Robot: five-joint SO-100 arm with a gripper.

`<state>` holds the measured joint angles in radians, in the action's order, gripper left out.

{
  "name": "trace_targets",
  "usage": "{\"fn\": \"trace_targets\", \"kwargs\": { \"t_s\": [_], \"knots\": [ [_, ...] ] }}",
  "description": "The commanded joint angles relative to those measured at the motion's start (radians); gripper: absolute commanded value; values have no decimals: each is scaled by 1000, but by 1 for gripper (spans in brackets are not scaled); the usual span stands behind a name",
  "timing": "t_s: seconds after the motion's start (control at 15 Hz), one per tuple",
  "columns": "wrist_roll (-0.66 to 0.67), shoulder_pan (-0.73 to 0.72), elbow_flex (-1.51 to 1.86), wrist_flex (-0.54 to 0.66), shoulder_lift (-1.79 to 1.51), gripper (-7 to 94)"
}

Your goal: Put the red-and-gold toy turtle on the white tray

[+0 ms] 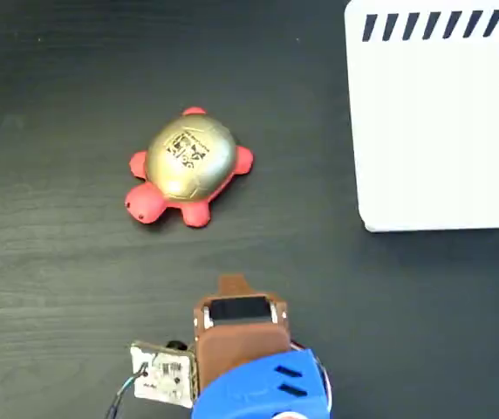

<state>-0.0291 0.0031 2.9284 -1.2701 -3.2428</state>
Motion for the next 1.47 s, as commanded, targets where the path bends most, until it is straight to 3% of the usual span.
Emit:
{"fn": "trace_targets", "kwargs": {
  "t_s": [0.0, 1.0, 1.13, 1.27, 1.4],
  "knots": [
    [-12, 6, -9, -5, -6, 0],
    [-3, 2, -8, 2, 3, 2],
    [14, -2, -32, 135, 173, 0],
    [172, 6, -147, 319, 437, 0],
    [296, 26, -385, 328, 699, 0]
  ]
}}
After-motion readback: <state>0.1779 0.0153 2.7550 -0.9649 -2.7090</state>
